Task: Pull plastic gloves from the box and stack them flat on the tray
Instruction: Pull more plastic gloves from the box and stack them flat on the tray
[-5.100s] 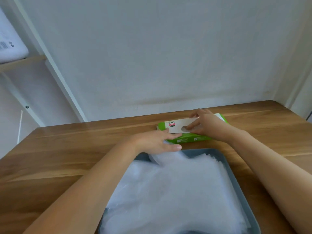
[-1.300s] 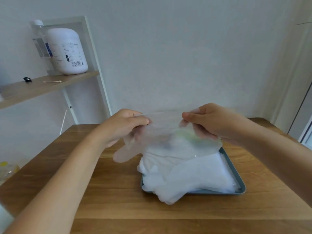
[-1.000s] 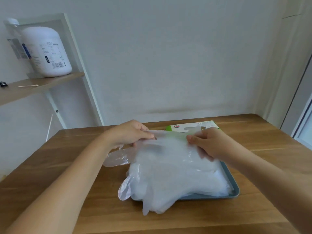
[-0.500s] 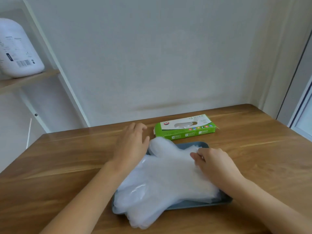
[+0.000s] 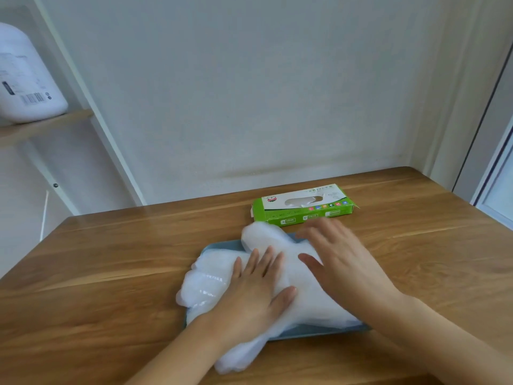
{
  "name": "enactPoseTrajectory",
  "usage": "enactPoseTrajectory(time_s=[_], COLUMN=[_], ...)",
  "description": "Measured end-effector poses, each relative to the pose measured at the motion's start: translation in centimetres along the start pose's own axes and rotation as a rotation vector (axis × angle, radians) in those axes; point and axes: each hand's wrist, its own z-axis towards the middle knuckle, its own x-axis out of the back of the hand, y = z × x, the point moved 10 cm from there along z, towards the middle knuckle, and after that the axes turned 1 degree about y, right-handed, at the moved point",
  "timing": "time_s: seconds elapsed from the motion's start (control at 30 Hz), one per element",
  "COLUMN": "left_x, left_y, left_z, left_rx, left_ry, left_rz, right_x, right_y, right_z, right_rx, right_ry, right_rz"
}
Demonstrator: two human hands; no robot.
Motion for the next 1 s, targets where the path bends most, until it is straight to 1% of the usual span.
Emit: enactPoseTrajectory(time_s=[0.03, 0.07, 0.13, 0.17, 0.27, 0.33, 0.4, 0.63, 0.77, 0.83, 0.9, 1.0], left_x=[-0.1, -0.2, -0.4, -0.4, -0.3, -0.1, 0.0, 0.4, 1.2, 1.8, 2.4, 4.3], left_y=[-0.1, -0.2, -0.3, -0.3, -0.7, -1.3, -2.2, -5.3, -7.1, -7.9, -8.4, -8.8], left_z=[0.1, 0.1, 0.1, 0.1, -0.1, -0.4, -0.8, -2.7, -3.9, -4.3, -4.5, -4.5], left_rx=[0.000, 0.003, 0.023, 0.034, 0.050, 0.059, 0.072, 0.091, 0.162, 0.167, 0.147, 0.153], left_ry=[-0.001, -0.001, -0.012, -0.019, -0.028, -0.035, -0.067, -0.178, -0.233, -0.242, -0.224, -0.159], left_rz=[0.009, 0.007, -0.003, 0.003, 0.031, 0.037, 0.044, 0.115, 0.156, 0.177, 0.109, -0.116], right_x=[-1.0, -2.3, -5.2, -6.6, -8.6, -9.0, -8.8, -8.2, -7.9, -7.6, -7.1, -6.4], right_y=[-1.4, -2.4, -2.3, -1.7, 0.4, 0.7, 0.6, 1.7, 3.0, 3.8, 4.5, 5.1], right_z=[-0.1, -0.3, -1.5, -2.2, -3.7, -4.1, -4.2, -4.6, -5.0, -5.2, -5.3, -4.9], right_rx=[0.090, 0.127, 0.085, 0.052, -0.025, -0.026, -0.015, -0.048, -0.077, -0.097, -0.107, -0.096], right_ry=[-0.081, -0.190, -0.399, -0.503, -0.695, -0.787, -0.837, -0.962, -1.018, -1.048, -1.075, -1.080], right_rz=[0.055, 0.127, 0.251, 0.260, 0.182, 0.087, 0.012, -0.123, -0.178, -0.205, -0.241, -0.279])
